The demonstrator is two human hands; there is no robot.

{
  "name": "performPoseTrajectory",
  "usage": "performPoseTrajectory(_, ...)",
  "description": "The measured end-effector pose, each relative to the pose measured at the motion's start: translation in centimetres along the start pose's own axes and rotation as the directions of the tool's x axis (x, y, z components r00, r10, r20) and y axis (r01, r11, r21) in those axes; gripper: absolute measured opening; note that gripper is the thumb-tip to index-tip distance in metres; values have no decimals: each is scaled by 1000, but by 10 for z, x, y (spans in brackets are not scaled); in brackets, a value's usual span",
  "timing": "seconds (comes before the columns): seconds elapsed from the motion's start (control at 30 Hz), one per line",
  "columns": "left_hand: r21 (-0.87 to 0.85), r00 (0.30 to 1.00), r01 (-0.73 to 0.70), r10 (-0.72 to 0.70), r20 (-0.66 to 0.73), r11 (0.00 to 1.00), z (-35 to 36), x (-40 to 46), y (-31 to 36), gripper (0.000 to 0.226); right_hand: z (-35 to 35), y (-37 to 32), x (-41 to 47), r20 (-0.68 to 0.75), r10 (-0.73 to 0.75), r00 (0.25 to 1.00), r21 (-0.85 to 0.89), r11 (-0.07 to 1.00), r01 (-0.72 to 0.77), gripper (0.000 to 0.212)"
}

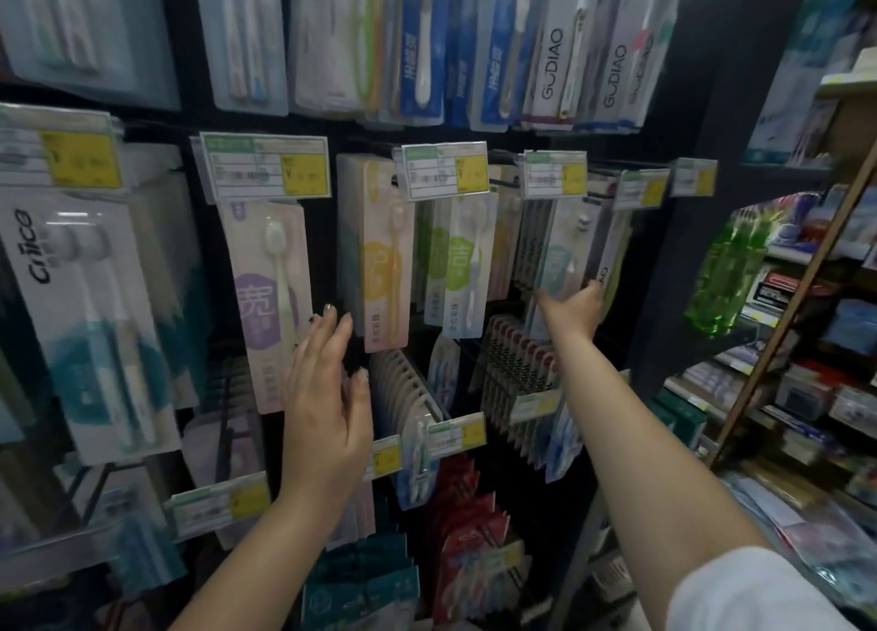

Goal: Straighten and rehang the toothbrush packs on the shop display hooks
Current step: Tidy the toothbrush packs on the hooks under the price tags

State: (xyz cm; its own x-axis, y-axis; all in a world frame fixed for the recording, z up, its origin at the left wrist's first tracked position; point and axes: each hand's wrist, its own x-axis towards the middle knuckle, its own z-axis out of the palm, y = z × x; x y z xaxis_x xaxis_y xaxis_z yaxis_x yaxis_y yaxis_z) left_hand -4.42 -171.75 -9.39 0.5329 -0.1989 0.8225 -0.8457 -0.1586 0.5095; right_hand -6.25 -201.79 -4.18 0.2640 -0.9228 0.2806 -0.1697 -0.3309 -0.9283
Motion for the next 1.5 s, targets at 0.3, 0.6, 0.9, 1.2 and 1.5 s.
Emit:
performPoseTrajectory(0.3, 24, 997, -14, 13, 73, 1000, -2, -9, 6, 48, 16, 2, 14, 29, 60, 998, -51, 997, -59, 85)
performPoseTrajectory(0.6, 52, 998, 5, -8, 64, 999, -9, -13, 4, 48, 25, -10, 18, 50, 92, 994, 9, 996, -93, 81)
performPoseTrajectory(0.9, 62, 999, -12, 9, 47, 998, -13, -15, 4, 51, 20, -21, 20, 61, 47, 997, 75, 996, -51, 74)
performPoseTrajectory(1.2, 75, 999, 1, -5, 53, 997, -16, -18, 2, 54, 22, -26, 25, 76, 47, 996, 96, 994, -54, 82)
performPoseTrajectory(1.5, 76, 998, 13, -17, 58, 997, -15, -17, -3, 54, 25, -33, 30, 62, 59, 996, 143, 987, -67, 81)
